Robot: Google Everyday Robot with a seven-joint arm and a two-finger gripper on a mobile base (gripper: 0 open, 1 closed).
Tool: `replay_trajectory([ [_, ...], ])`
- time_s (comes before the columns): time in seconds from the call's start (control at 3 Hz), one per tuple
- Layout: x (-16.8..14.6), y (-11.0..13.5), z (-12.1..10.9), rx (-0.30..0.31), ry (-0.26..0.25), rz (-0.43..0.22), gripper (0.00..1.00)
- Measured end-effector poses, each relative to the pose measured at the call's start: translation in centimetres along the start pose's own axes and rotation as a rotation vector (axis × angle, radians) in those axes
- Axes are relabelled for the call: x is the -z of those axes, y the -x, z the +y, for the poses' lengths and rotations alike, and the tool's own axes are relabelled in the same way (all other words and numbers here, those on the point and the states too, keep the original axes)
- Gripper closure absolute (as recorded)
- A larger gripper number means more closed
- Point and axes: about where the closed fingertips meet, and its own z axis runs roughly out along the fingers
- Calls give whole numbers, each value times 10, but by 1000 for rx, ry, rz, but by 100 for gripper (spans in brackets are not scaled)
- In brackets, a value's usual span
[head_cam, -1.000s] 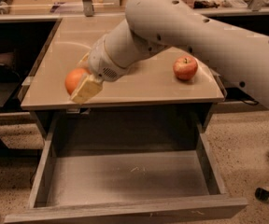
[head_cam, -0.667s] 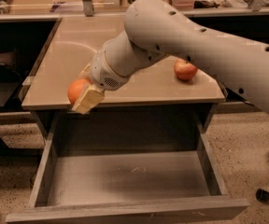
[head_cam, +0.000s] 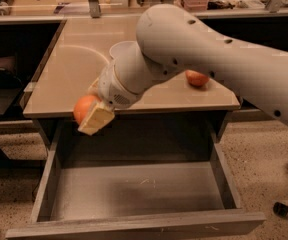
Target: Place orange into top drawer
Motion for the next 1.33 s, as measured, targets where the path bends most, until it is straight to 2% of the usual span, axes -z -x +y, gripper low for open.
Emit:
replay_trajectory([
  [0.33,6,-14,49,-90,15,18,100],
  [0.67,-5,-54,97,-232,37,30,100],
  [1.0,-8,-65,107,-250,52,46,100],
  [1.33,-9,-65,107,-250,51,45,100],
])
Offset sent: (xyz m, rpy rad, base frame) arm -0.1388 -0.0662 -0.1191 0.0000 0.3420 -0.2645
